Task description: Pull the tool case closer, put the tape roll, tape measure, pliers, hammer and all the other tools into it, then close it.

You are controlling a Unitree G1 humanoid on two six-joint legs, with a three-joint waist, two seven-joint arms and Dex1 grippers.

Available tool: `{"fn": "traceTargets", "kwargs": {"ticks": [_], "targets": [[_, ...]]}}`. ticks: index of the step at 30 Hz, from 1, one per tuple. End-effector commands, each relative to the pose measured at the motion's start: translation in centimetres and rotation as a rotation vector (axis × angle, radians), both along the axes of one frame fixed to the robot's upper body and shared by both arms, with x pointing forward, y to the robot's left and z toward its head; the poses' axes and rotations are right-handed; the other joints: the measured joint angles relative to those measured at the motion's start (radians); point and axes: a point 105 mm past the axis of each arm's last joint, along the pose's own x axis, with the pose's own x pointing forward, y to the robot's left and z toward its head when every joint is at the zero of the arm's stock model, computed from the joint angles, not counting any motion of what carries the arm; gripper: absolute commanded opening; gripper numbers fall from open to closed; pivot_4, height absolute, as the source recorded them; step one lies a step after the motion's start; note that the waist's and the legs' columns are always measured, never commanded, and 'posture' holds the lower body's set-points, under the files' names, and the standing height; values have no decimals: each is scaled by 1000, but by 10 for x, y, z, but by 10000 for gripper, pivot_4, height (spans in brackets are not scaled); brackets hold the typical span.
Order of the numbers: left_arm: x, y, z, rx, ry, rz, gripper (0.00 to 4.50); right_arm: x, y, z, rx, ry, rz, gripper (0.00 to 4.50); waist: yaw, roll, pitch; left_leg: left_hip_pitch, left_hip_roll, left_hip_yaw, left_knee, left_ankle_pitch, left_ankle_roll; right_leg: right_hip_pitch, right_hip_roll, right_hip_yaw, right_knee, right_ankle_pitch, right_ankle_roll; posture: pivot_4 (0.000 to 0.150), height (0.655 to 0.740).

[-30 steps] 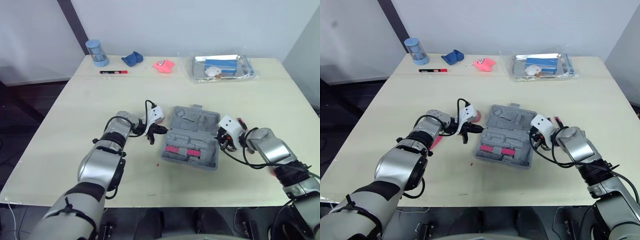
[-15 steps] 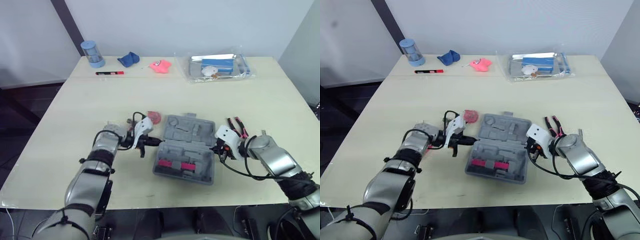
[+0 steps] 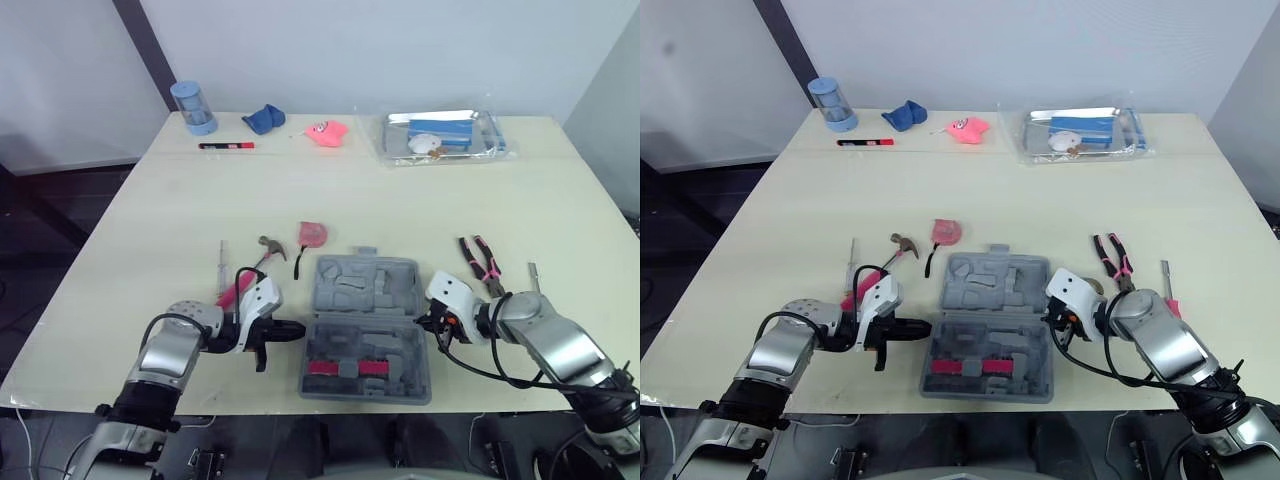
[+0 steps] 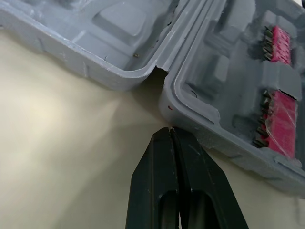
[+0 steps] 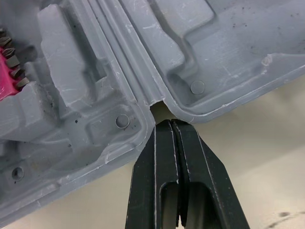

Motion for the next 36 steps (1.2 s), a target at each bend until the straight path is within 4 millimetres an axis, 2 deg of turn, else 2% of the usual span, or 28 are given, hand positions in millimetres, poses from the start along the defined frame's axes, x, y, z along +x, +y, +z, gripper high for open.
{"fn": "traceTargets", "kwargs": {"ticks": [1,6,12,19,24,36], "targets": [[-3,-7,8,-22,-27,-16,1002,-9,7,3,24,-1,34,127,5,0,0,0,0,0,0,0,0,0,0,0,0,0,0,1500,7400],[7,-3,11,-8,-49,-12,1002,-6,1,1,11,-8,29,127,12,0,0,0,0,0,0,0,0,0,1,0,0,0,0,1500,7400],[13,-17,18,3,-72,-141,1002,-3,3,-1,7,-26,53,127,11,0,0,0,-1,0,0,0,0,0,1,0,0,0,0,1500,7400],[5,-24,10,7,-54,-181,1002,-2,6,2,21,-38,53,127,10,0,0,0,-1,1,0,0,0,0,1,0,0,0,0,1500,7400],[-1,-21,6,13,-41,-178,1002,-5,4,2,22,-38,53,127,11,0,0,0,-1,0,0,0,0,0,1,0,0,0,0,1500,7400],[-21,-23,-1,8,-6,-184,1002,-21,-2,1,30,-3,40,127,12,0,0,0,0,0,0,0,0,0,1,0,0,0,0,1500,7400]]}}
